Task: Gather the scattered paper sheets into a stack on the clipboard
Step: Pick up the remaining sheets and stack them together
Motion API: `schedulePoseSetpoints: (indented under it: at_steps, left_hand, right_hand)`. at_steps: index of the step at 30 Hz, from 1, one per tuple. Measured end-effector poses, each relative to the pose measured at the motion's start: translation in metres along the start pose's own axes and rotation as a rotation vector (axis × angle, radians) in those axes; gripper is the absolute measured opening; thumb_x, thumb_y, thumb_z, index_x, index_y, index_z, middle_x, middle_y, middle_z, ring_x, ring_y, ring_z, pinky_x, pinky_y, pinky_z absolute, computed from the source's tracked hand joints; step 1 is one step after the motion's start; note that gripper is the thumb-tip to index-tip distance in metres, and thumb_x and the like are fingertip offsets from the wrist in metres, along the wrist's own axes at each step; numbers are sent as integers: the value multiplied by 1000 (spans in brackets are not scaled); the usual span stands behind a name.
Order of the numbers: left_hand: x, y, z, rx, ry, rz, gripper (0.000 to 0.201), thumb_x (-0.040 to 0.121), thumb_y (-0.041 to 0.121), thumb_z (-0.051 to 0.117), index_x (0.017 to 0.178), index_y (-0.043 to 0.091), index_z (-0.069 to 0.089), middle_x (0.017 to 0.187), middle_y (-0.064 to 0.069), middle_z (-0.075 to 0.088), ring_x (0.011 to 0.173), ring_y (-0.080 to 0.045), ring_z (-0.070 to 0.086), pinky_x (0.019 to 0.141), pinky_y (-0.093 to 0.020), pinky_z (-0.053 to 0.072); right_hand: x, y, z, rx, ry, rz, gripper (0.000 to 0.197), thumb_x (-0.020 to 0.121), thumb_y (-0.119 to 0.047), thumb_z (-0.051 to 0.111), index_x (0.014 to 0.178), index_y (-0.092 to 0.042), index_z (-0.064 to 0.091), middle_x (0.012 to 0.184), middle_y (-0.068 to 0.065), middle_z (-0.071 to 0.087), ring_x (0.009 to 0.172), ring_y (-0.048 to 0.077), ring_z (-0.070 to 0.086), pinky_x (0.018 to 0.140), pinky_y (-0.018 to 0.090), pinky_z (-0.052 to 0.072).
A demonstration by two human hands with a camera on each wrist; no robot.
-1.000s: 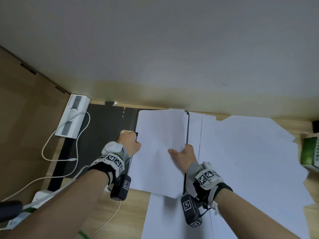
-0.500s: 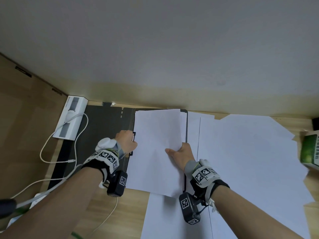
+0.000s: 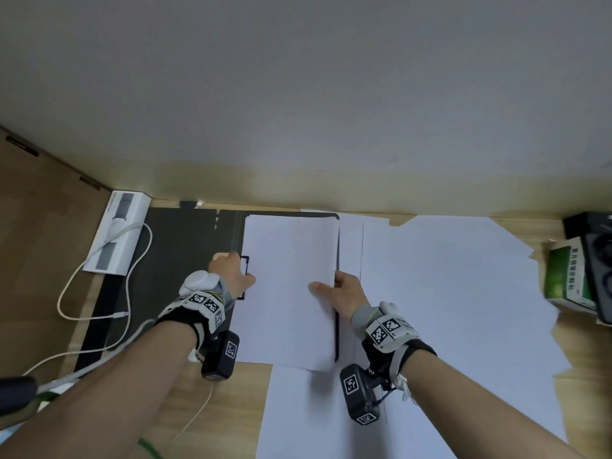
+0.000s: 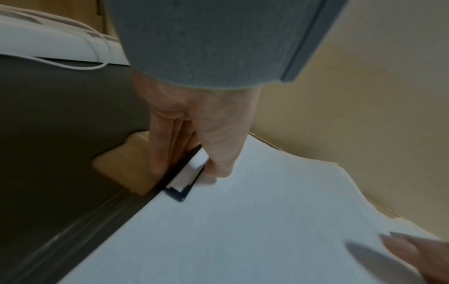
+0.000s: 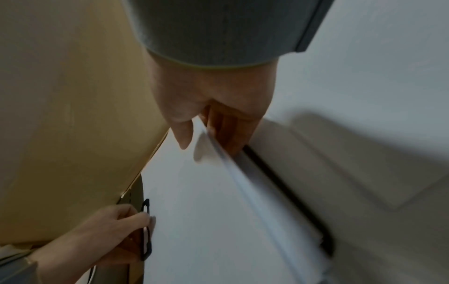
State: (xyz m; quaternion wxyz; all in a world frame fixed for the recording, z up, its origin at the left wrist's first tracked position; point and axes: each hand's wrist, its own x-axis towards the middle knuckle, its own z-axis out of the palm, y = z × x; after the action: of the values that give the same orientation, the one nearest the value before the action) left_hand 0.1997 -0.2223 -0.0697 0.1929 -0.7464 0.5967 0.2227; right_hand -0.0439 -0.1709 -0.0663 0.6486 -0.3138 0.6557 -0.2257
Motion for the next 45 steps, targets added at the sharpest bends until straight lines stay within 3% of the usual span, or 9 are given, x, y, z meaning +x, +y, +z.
schedulePoseSetpoints:
  at_steps: [5,9,15,20,28,31,37,41,45]
  left_hand:
    - [-13,22,-3,-60,51,-228,48,85,16,60,125,1,39,122,-19,53,108,-32,58,73,-29,44]
    - [-39,71,3,-180,290,33,58,78,12,61,131,7,39,125,-18,45,111,-34,48,83,-40,44]
    - [-65,184,26,-387,79,306,58,84,20,57,137,10,36,132,-11,46,121,-28,47,96,-38,43]
    - [-79,253,39,-384,-19,74,63,80,20,64,132,2,34,131,-18,44,120,-34,48,97,-40,44]
    - [-69,254,48,-505,-78,-7,49,84,19,58,131,10,48,133,-10,52,120,-27,53,101,-34,44]
    - [-72,255,49,-574,-80,62,34,87,12,53,119,10,62,126,-6,61,113,-23,59,95,-27,47]
    - [-77,258,56,-712,40,105,31,84,5,54,113,6,65,117,-11,64,104,-24,62,80,-22,44]
    - [-77,251,59,-642,97,94,46,84,12,57,129,9,51,133,-13,46,118,-27,51,99,-37,45]
    - [-86,247,66,-454,39,173,62,91,19,51,148,13,30,158,-12,19,145,-29,18,119,-39,20]
  right_hand:
    - [-27,11,-64,77,125,-14,9,90,-10,66,99,-7,66,82,7,73,65,19,65,65,29,53]
    - [-53,37,-136,110,299,-23,6,91,-6,62,95,-5,67,80,10,71,58,19,62,55,24,49]
    - [-79,85,-208,89,534,37,18,88,-5,62,80,-20,68,89,13,73,66,22,63,67,37,55]
    - [-82,103,-246,110,622,27,22,83,-6,66,84,-28,66,93,8,70,81,28,68,84,49,57]
    - [-55,91,-239,76,486,90,34,70,-32,68,104,-27,65,89,-4,69,88,22,68,89,42,56]
    - [-52,81,-231,-61,492,123,23,68,-35,70,86,-21,68,74,-8,67,72,16,64,74,29,53]
    - [-48,83,-240,-206,439,60,21,79,-23,70,62,-17,58,58,-3,55,59,22,51,54,26,38]
    - [-57,88,-258,-182,575,9,10,86,-17,63,87,-7,63,78,6,64,76,26,60,71,34,49]
    - [-69,99,-277,-156,621,-2,8,88,-14,60,94,-8,61,89,10,66,85,29,61,80,40,51]
